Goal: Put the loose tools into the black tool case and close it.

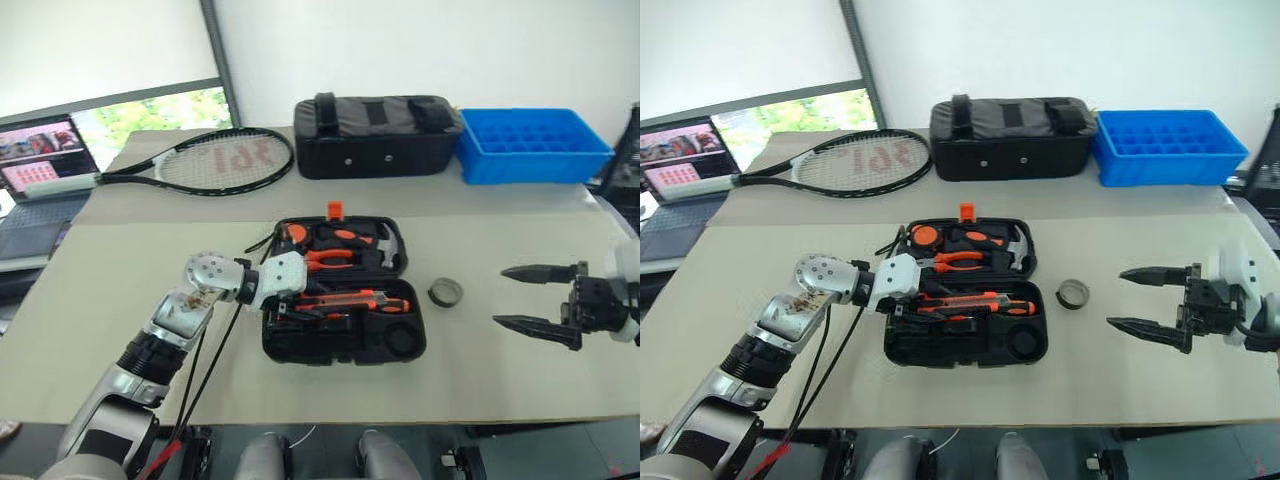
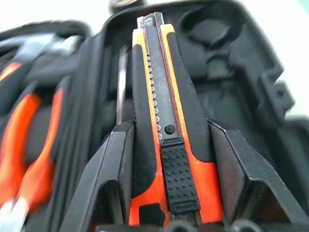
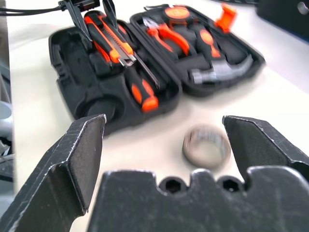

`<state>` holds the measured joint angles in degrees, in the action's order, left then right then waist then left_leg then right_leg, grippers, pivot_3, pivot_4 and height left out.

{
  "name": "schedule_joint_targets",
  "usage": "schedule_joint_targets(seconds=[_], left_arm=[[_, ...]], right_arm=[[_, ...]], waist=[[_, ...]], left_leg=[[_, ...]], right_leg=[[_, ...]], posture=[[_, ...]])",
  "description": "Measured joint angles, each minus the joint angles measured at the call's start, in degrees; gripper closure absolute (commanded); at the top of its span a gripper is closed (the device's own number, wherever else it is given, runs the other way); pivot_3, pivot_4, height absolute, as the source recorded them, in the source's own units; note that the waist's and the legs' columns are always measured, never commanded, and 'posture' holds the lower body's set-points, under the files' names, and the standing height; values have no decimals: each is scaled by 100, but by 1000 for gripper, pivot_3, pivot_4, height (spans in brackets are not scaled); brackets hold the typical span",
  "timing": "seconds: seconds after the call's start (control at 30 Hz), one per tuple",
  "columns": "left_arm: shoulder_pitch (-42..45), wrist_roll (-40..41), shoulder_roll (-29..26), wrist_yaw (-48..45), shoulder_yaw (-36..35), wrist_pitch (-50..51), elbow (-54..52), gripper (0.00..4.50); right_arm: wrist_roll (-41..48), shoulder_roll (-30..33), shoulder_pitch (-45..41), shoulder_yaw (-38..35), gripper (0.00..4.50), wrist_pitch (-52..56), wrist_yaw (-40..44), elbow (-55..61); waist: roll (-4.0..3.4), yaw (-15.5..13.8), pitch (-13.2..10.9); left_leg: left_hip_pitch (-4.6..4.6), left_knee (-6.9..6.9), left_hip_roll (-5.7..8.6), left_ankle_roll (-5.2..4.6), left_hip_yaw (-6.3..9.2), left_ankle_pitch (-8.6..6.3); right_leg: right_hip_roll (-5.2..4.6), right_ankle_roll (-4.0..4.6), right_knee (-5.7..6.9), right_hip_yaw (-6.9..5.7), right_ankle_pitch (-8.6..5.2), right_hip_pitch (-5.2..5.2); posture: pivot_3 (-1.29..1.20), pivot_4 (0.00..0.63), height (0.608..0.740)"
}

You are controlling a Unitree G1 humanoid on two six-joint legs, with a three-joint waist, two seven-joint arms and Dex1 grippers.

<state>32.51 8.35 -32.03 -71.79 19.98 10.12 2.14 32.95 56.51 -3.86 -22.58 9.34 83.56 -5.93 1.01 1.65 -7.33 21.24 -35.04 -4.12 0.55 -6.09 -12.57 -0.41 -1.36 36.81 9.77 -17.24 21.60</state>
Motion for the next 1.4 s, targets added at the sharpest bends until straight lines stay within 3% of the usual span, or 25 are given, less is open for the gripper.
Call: schedule_joint_targets(seconds=[0.13, 0.6, 1.07, 1.13, 1.17, 1.3, 1.4], left_arm=[[-185, -45, -34, -20, 67, 63, -171, 2728], [-851, -173, -564, 314, 246, 1397, -1479, 2728], [-859, -176, -901, 271, 275, 1481, -1700, 2728], [-832, -176, -870, 263, 287, 1462, -1643, 1725], [-817, -189, -837, 289, 292, 1444, -1602, 1556], [-754, -253, -715, 447, 244, 1294, -1444, 97], [-752, -191, -617, 498, 143, 1200, -1339, 21]], right_arm=[[2, 1, 91, -149, 0, 2, 14, 145], [227, 0, 468, -307, 0, 123, 249, 507], [422, -3, 411, -251, 0, 294, 257, 655], [422, -33, 374, -243, 0, 294, 257, 655], [422, -43, 363, -240, 0, 294, 257, 655], [421, -56, 351, -221, 0, 294, 259, 655], [421, -56, 353, -222, 0, 293, 265, 652]], waist=[[-1, 106, 0], [-8, 74, 3], [-8, 81, 3], [-8, 79, 3], [-8, 76, 3], [-9, 63, 3], [-8, 56, 3]], left_leg=[[-14, -23, 11, -3, 40, -2], [11, -83, 18, -33, 130, -21], [11, -83, 18, -34, 134, -21], [11, -83, 18, -34, 135, -21], [11, -83, 19, -34, 135, -21], [14, -83, 19, -35, 135, -21], [17, -83, 19, -35, 137, -21]], right_leg=[[-10, -19, -7, -29, -7, -38], [-18, -22, -7, -114, -8, -55], [-17, -20, -7, -117, -8, -56], [-17, -20, -7, -117, -9, -56], [-17, -20, -7, -117, -8, -56], [-18, -20, -10, -118, -8, -56], [-18, -20, -10, -120, -8, -55]], posture=[[0, 150, 708], [0, 150, 708], [0, 150, 708], [0, 150, 708], [0, 150, 708], [0, 150, 708], [0, 150, 708]])
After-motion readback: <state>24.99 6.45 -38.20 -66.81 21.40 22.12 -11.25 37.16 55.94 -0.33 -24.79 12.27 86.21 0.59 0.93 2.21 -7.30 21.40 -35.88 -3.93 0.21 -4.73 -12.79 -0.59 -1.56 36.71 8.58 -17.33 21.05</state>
